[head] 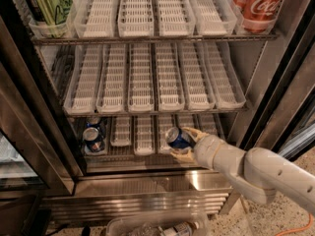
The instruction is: Pick pepsi can from bottom shelf of fridge
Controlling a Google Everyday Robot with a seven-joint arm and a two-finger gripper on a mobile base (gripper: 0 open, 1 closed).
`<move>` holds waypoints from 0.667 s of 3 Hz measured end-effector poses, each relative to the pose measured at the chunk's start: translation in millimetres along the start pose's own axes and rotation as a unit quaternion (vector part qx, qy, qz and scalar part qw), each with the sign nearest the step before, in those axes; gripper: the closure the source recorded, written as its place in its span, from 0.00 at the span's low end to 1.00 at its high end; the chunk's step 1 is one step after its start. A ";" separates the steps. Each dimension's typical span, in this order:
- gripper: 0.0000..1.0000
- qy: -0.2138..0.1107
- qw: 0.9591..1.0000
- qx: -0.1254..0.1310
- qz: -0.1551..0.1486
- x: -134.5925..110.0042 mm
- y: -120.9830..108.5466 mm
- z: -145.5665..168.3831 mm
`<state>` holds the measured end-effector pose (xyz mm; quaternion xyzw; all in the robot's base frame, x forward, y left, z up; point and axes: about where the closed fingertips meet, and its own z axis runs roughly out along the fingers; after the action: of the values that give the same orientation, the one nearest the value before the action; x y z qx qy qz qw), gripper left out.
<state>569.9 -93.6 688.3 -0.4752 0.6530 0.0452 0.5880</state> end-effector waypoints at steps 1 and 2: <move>1.00 -0.017 0.999 -0.038 0.004 4.6 -7.8 -16.4; 1.00 -0.043 0.997 -0.066 0.006 -6.0 6.6 -19.9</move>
Offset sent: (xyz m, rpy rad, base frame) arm -0.0044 -0.0166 0.0042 0.0131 0.0265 0.0625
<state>550.2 -98.9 695.9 -0.5066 0.6259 0.1121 0.5822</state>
